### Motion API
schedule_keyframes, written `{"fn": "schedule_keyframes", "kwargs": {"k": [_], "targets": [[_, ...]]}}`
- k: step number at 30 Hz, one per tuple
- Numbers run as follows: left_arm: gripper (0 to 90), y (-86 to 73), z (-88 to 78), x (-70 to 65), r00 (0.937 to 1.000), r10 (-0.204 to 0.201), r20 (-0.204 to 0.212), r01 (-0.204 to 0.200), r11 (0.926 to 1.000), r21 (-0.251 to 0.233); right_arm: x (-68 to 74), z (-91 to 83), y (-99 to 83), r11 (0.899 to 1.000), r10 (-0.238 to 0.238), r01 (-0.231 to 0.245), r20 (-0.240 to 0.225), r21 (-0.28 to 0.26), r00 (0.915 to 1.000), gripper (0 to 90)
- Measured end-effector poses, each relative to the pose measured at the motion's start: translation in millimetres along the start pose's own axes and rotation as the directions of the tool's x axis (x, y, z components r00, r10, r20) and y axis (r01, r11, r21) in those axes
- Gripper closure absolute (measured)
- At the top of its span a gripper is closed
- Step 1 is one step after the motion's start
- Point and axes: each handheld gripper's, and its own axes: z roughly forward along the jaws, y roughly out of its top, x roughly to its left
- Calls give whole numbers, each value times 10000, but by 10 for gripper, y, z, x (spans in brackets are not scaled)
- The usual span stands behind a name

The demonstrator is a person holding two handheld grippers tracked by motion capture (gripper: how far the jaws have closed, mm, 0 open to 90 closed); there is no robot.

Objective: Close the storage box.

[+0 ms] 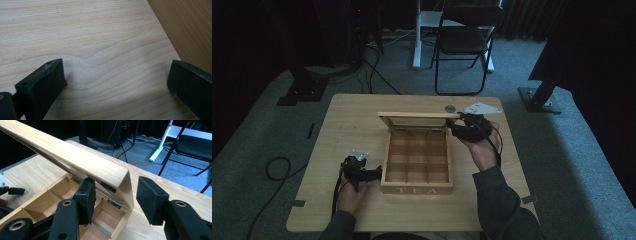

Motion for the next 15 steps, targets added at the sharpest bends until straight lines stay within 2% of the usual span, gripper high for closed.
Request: {"fn": "schedule_keyframes", "kwargs": {"k": [15], "targets": [[16, 0, 0, 0, 10000, -2, -1, 2, 10000, -5, 40, -63, -54, 9999, 132, -131, -195, 57, 9997, 492]]}}
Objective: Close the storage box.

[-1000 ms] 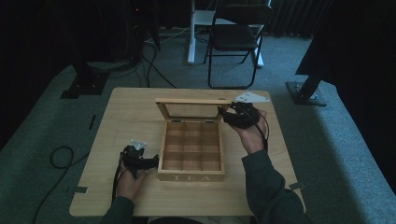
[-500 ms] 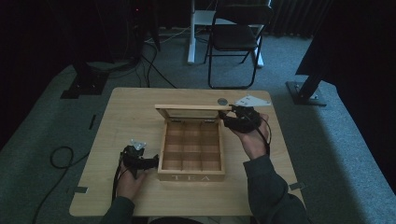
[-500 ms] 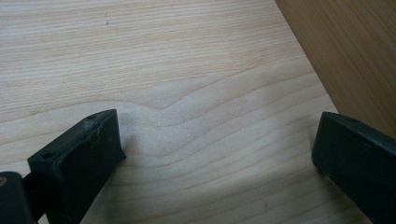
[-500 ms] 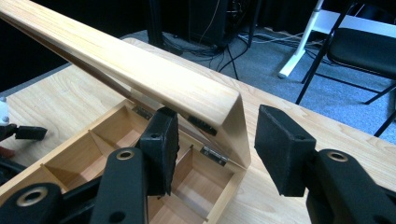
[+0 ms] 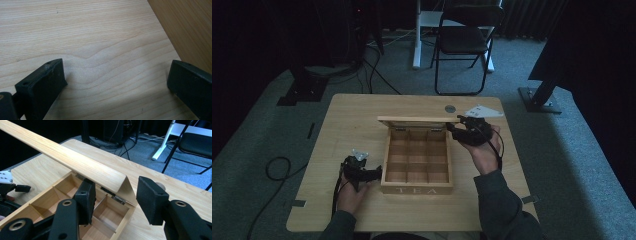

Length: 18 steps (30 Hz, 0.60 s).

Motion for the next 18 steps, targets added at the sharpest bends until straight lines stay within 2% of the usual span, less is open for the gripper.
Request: {"fn": "schedule_keyframes", "kwargs": {"k": [18], "targets": [[16, 0, 0, 1, 10000, 7, -9, -7, 10000, 0, 68, -44, -96, 9999, -96, 95, 30, 125, 9999, 492]]}}
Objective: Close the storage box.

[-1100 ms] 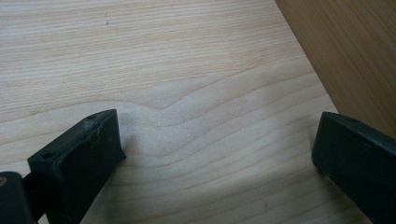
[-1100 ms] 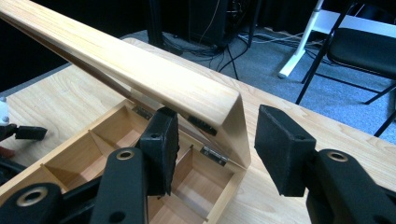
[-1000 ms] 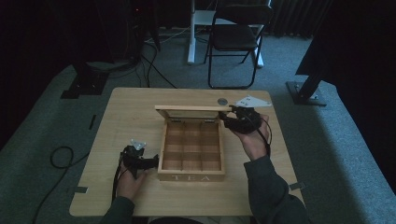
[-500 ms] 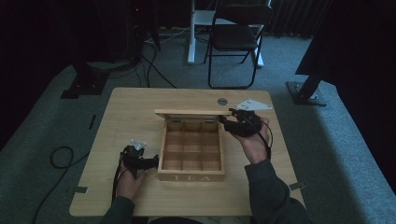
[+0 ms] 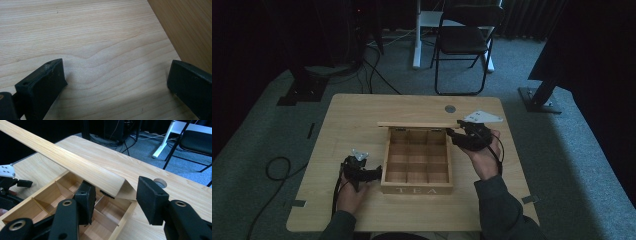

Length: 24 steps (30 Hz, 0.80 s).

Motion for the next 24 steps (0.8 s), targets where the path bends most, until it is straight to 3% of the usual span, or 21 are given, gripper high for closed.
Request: {"fn": "schedule_keyframes", "kwargs": {"k": [24], "targets": [[16, -1, 1, -1, 10000, -12, 0, 12, 10000, -21, 94, -48, -144, 9998, -113, 116, -139, 173, 9998, 473]]}}
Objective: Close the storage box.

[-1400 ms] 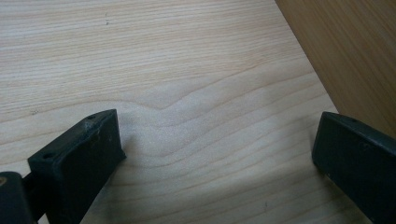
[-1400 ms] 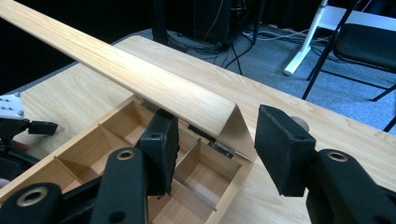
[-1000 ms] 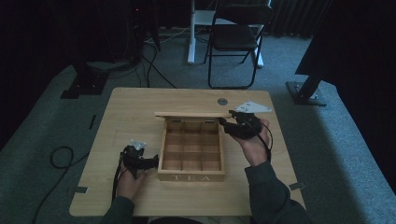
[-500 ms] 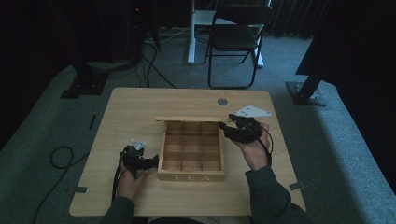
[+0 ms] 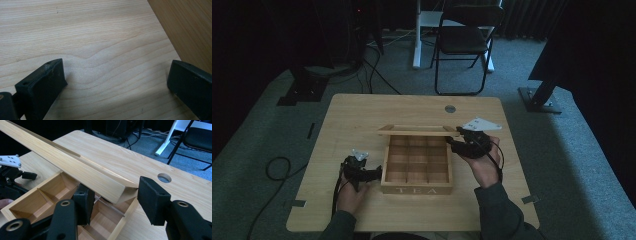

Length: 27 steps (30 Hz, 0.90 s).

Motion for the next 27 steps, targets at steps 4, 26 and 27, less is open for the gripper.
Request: {"fn": "schedule_keyframes", "kwargs": {"k": [4, 26, 27], "targets": [[16, 1, 0, 2, 10000, 34, -9, -34, 10000, -2, 14, -7, -18, 10000, -30, 30, 22, 4, 10000, 472], [16, -1, 2, -2, 10000, -28, 3, 28, 10000, -24, 86, -41, -186, 10000, 1, -1, -46, 9, 10000, 459], [16, -1, 2, -2, 10000, -28, 3, 28, 10000, -24, 88, -41, -193, 10000, 10, -10, -49, 8, 10000, 459]]}}
